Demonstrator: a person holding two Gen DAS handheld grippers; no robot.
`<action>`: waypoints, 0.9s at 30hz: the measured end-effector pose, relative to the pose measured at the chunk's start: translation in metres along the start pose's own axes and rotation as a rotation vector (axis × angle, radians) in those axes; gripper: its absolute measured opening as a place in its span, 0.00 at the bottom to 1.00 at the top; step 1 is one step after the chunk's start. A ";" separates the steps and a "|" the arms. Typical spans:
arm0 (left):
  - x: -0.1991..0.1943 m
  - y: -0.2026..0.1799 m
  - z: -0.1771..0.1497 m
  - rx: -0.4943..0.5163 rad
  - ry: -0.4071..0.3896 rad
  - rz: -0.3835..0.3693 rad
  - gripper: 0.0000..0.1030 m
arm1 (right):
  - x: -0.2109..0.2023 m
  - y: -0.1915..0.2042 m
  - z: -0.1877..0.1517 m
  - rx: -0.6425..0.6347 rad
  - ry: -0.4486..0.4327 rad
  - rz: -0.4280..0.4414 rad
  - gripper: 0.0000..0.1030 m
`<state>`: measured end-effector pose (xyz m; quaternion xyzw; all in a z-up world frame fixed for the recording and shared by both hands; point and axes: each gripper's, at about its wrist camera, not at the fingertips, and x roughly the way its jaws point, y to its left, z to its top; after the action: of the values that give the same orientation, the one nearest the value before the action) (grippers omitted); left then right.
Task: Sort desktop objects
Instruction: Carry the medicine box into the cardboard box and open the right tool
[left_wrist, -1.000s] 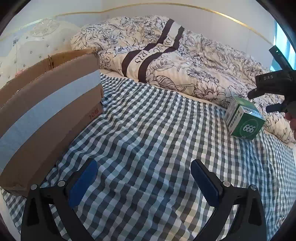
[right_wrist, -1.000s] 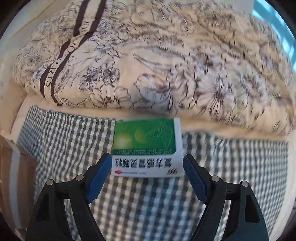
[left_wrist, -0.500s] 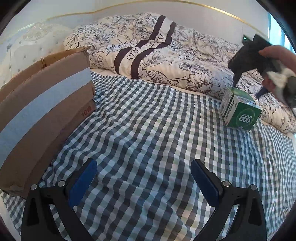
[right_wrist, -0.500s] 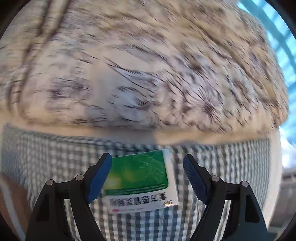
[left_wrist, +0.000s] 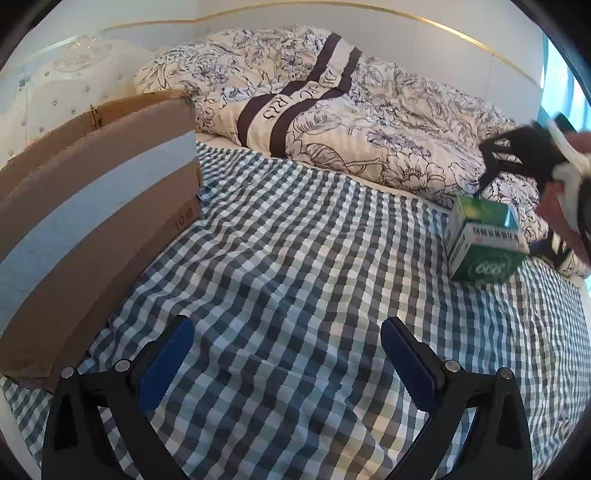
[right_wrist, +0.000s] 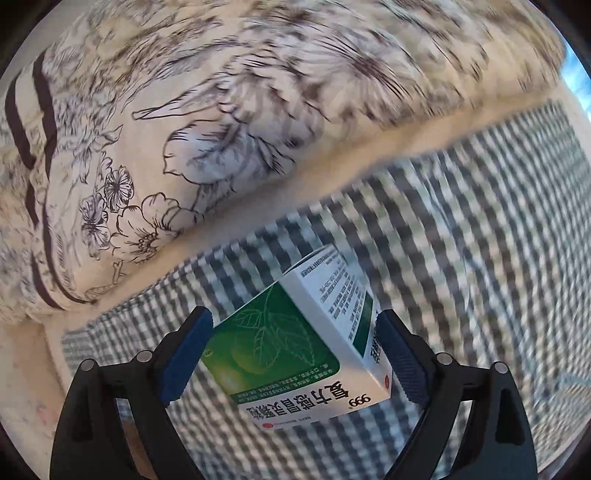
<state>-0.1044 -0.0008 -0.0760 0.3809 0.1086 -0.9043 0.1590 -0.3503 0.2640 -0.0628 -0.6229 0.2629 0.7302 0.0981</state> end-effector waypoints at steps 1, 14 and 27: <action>-0.001 0.001 0.000 0.000 -0.005 -0.001 1.00 | -0.001 -0.007 -0.005 0.023 0.001 0.026 0.89; -0.055 0.037 -0.011 -0.012 -0.053 -0.032 1.00 | 0.010 -0.074 -0.148 -0.278 0.160 0.208 0.86; -0.102 0.053 -0.008 0.103 -0.117 -0.008 1.00 | -0.075 -0.076 -0.198 -0.558 -0.109 0.222 0.85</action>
<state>-0.0126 -0.0266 -0.0114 0.3349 0.0540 -0.9300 0.1417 -0.1293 0.2416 -0.0274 -0.5530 0.1132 0.8130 -0.1433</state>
